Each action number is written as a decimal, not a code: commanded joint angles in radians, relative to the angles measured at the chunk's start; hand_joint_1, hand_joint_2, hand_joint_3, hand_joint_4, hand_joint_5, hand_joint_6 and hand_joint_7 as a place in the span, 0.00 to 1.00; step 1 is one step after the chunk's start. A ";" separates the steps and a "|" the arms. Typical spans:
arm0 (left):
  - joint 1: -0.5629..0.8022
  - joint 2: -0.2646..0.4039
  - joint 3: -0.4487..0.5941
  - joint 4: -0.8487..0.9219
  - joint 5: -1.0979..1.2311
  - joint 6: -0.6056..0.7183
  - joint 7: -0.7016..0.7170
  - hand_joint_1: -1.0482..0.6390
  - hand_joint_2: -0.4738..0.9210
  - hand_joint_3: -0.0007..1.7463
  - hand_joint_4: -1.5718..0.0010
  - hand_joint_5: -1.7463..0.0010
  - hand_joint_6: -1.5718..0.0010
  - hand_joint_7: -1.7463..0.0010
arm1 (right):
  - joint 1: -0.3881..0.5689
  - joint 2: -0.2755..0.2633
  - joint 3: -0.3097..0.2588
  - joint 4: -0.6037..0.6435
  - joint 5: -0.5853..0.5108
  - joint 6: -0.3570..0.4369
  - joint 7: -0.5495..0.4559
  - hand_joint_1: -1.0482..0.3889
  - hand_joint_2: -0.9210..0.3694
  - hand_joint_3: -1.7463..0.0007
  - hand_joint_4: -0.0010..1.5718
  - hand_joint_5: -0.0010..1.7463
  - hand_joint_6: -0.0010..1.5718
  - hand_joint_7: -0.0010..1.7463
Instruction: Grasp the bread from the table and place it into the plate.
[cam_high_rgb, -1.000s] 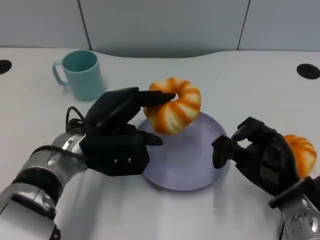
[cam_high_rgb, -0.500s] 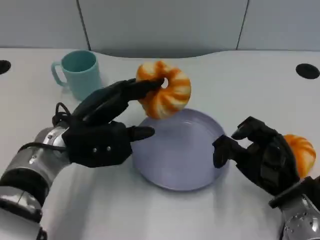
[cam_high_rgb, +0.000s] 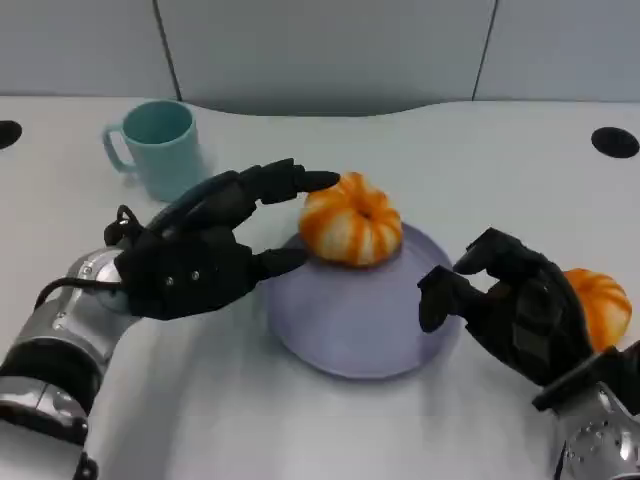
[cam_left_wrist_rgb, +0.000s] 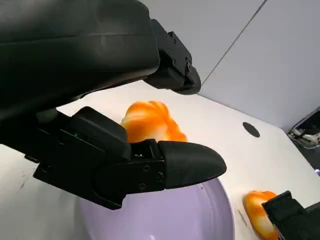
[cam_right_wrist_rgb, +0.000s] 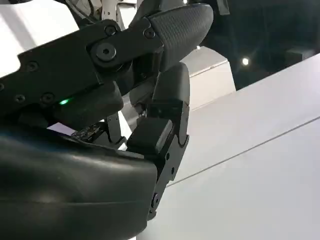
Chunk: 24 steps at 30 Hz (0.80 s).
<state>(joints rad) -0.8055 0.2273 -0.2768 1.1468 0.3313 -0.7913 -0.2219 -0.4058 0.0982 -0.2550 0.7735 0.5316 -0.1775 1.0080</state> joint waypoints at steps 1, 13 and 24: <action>0.007 0.019 0.002 -0.009 0.004 -0.002 -0.015 0.00 1.00 0.40 1.00 1.00 0.85 0.97 | 0.006 -0.013 -0.001 -0.016 0.004 0.028 -0.010 0.33 0.04 1.00 0.48 0.82 0.58 0.44; 0.118 -0.002 0.154 -0.024 -0.222 -0.131 -0.125 0.00 1.00 0.38 0.95 0.97 0.86 0.97 | -0.001 0.010 0.003 -0.004 -0.004 -0.001 -0.021 0.34 0.04 1.00 0.48 0.81 0.59 0.42; 0.331 -0.011 0.389 -0.182 -0.678 0.081 -0.610 0.00 1.00 0.39 0.69 0.84 0.89 0.99 | -0.008 0.014 -0.007 0.017 0.000 -0.036 -0.007 0.34 0.03 1.00 0.49 0.80 0.60 0.40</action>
<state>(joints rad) -0.5122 0.2155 0.0586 1.0334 -0.2356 -0.8080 -0.7235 -0.4041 0.1193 -0.2540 0.7753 0.5255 -0.1999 0.9887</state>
